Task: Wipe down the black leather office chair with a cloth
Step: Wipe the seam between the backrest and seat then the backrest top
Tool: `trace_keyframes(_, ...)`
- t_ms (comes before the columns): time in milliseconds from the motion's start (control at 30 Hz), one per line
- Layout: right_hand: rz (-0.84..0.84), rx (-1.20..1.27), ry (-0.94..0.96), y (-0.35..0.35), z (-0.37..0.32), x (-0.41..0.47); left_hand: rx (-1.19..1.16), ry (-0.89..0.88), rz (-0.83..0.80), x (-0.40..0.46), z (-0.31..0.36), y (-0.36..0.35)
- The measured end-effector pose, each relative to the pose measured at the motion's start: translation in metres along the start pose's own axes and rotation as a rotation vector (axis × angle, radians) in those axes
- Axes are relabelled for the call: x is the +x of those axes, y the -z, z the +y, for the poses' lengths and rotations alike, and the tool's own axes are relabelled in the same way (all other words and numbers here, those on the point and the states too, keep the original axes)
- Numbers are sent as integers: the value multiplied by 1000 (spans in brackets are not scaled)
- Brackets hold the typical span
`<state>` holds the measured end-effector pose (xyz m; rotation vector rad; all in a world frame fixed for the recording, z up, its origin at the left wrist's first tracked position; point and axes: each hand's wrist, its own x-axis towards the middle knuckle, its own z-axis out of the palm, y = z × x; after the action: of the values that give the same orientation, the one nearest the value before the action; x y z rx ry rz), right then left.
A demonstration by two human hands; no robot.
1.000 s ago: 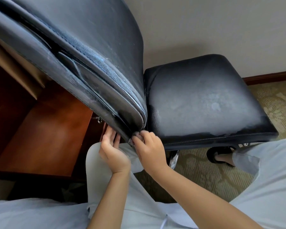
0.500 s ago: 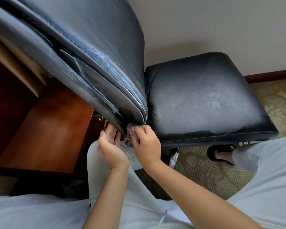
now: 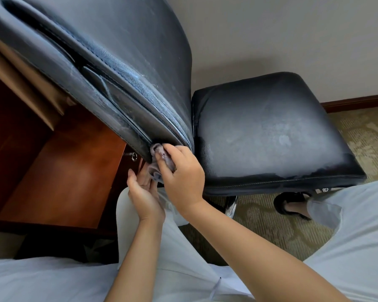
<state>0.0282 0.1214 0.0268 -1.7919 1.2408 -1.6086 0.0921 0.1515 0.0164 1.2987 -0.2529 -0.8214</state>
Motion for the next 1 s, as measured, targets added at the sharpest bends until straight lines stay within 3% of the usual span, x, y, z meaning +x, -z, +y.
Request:
trace_keyframes(167,37,-238,112,-8,28,-13,48,-42,53,-8,2,-6)
trace_keyframes(367,-78,-372,-15,-10,54,-39,48,-64,40,-12,3,-10)
trace_keyframes(500,-38,-292,-62,-8,47,-36,58,-74,28,-12,5,-10)
trace_keyframes(733,125,-77,216,2,-22,18,76,-50,-60,-9,14,-2)
trace_keyframes(867,-85,-165,154,0,-11,16,97,-89,-45,-14,16,-5)
trace_keyframes(1000,-184,-415,228,7,25,-12,117,-113,-36,-16,16,-8)
